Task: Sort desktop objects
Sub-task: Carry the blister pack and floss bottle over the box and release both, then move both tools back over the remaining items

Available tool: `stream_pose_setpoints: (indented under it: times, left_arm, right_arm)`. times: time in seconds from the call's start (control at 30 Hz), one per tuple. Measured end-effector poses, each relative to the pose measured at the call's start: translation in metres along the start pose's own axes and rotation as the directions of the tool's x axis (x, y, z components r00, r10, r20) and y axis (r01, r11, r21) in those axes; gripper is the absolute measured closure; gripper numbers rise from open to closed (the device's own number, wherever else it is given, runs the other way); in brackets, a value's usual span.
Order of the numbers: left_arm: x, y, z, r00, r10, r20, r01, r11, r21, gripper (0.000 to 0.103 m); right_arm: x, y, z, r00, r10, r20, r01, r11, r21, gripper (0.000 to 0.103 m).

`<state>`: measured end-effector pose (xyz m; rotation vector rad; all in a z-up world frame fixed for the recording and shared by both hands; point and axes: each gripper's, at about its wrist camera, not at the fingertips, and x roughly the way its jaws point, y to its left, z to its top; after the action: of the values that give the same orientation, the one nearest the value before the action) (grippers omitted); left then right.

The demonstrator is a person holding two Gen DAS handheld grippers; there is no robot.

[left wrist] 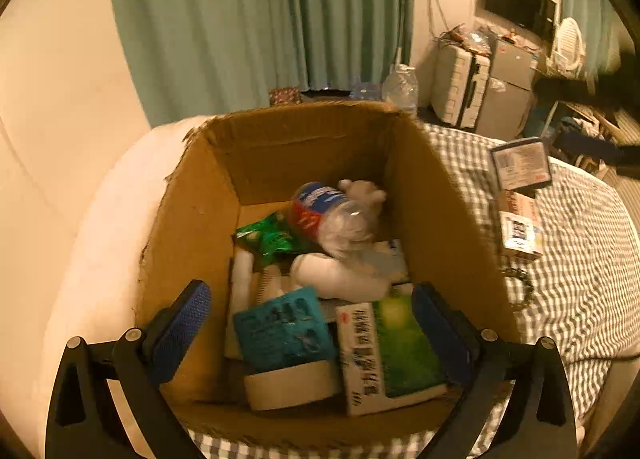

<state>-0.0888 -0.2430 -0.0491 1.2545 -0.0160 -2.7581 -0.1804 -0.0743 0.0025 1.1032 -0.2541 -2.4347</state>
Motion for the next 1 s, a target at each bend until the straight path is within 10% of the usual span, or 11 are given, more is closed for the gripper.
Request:
stream_pose_setpoints:
  times: [0.23, 0.47, 1.0]
  left_arm:
    - [-0.031, -0.067, -0.004, 0.995, -0.098, 0.013, 0.098, 0.995, -0.025, 0.0]
    - [-0.037, -0.172, -0.011, 0.982, -0.186, 0.04, 0.183, 0.98, 0.076, 0.0]
    - [0.102, -0.263, -0.041, 0.997, -0.059, -0.055, 0.063, 0.996, 0.069, 0.0]
  right_arm:
    - [-0.064, -0.108, -0.038, 0.974, -0.227, 0.016, 0.225, 0.972, 0.059, 0.01]
    - [-0.111, -0.179, -0.076, 0.956, -0.29, 0.041, 0.281, 0.948, 0.148, 0.01]
    - [-0.083, -0.267, -0.131, 0.963, -0.269, 0.011, 0.263, 0.948, 0.18, 0.01]
